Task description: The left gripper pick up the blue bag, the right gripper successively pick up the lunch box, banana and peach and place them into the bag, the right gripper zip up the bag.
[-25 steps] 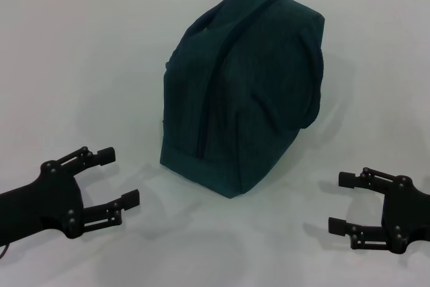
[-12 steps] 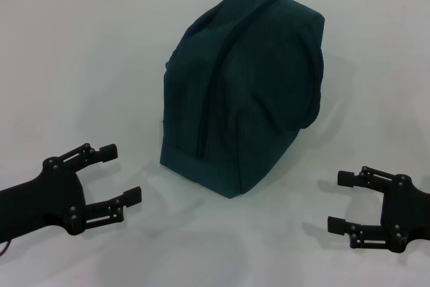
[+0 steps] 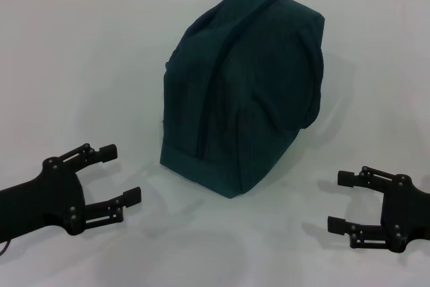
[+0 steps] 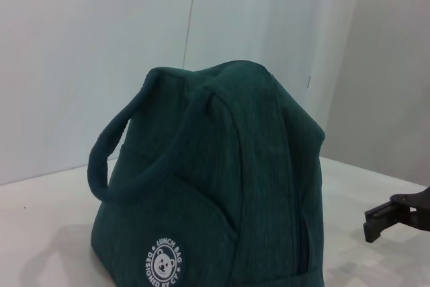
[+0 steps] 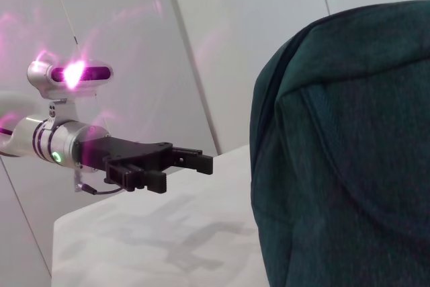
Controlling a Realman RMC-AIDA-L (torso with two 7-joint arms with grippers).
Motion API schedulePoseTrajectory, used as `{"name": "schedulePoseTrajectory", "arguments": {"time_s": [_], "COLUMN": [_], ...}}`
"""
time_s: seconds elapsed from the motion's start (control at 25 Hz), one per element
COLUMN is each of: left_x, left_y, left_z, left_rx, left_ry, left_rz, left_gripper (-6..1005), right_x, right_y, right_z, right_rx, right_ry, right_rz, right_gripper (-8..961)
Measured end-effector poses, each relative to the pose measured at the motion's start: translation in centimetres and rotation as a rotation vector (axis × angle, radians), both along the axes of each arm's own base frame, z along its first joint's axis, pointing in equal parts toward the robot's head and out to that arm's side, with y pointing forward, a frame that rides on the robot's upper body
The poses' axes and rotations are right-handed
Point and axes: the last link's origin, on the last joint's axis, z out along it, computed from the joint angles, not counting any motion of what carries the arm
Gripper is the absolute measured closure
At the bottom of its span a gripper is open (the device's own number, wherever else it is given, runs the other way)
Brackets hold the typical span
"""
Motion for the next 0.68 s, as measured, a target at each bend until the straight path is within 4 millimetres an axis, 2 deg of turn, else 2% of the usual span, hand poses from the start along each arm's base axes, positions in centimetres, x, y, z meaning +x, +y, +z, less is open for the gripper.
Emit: {"name": "schedulePoseTrajectory", "arguments": {"time_s": [0.68], "left_x": [0.00], "left_y": [0.00], "left_z": [0.01], "left_rx": [0.000], "left_ry": [-0.001], "left_rz": [0.001], "left_gripper": [104], "right_x": [-0.06], "right_y": [0.09], "right_z": [0.07], "right_rx": [0.006], "right_ry": [0.006], "right_rz": [-0.001], "right_gripper": [85]}}
